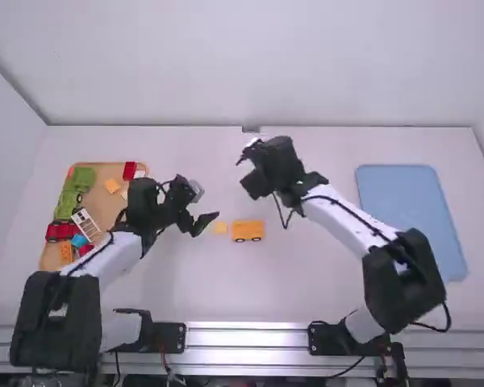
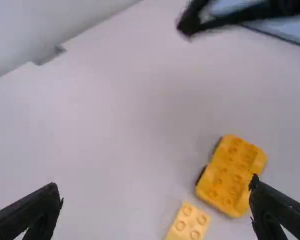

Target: Assemble lego blocks to make yellow taxi

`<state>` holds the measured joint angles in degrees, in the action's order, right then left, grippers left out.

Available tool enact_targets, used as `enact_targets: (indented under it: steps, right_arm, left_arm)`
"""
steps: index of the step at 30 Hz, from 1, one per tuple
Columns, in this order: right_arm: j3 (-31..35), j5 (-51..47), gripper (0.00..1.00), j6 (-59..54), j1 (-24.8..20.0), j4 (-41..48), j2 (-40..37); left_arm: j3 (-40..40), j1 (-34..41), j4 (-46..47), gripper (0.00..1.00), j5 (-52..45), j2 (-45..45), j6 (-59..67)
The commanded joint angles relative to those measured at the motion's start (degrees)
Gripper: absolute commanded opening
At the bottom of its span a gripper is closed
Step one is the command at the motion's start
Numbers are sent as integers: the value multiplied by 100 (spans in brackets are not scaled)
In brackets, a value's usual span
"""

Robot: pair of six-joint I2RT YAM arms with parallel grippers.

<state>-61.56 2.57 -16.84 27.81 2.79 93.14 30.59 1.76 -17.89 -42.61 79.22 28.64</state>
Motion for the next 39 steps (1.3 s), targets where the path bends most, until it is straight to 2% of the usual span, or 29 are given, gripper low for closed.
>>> enact_targets:
  steps: [1, 3, 5, 7, 8, 11, 15, 20, 23, 28, 29, 30, 33, 35, 37, 39]
  right_arm:
    - [702, 769, 98, 164, -378, -535, -306]
    - [1294, 892, 98, 610, -693, -1381, -476]
    - [1593, 1123, 98, 791, -833, -1781, -522]
    - [1980, 2444, 98, 407, -1091, -2367, -461]
    - [1980, 2444, 98, 407, -1091, -2367, -461]
    - [2039, 4321, 98, -68, -1394, -2511, -164]
    - [2035, 4811, 98, -323, -1432, -2507, 76]
    - [2037, 4986, 98, -796, -1224, -2452, 212]
    - [2035, 4992, 98, -872, -1091, -2468, 212]
    - [2037, 5005, 99, -684, -1099, -2465, 212]
    - [2037, 5012, 98, -647, -1099, -2465, 212]
    - [2037, 5007, 98, -588, -1097, -2465, 212]
    - [2039, 5005, 98, -599, -1106, -2470, 212]
    - [2039, 5003, 98, -595, -1137, -2470, 212]
    - [2039, 5014, 98, -588, -1137, -2468, 212]
    - [2039, 5010, 98, -520, -1106, -2468, 212]
  left_arm:
    - [66, 24, -201, 99, -605, 400, 229]
    - [63, 50, -481, 99, -608, 776, -184]
    - [70, 48, -549, 99, -612, 1014, -24]
    - [70, -9, -507, 99, -1169, 1497, 986]
    - [70, -9, -507, 99, -1169, 1497, 986]
    - [70, -219, -562, 99, -2216, 2181, 2288]
    - [70, -332, -837, 99, -2133, 2608, 2402]
    - [271, -269, -944, 99, -1950, 3141, 2887]
    - [743, -258, -319, 85, -1891, 3462, 3117]
    - [1235, -212, 715, 80, -1930, 3698, 4000]
    - [1309, -210, 892, 78, -1928, 3722, 4133]
    - [1390, -208, 1102, 71, -1930, 3757, 4360]
    - [1423, -214, 1196, 64, -1923, 3805, 4599]
    - [1344, -203, 1054, 56, -1932, 3812, 4592]
    - [1274, -203, 940, 55, -1930, 3812, 4594]
    - [1176, -203, 767, 50, -1947, 3812, 4568]
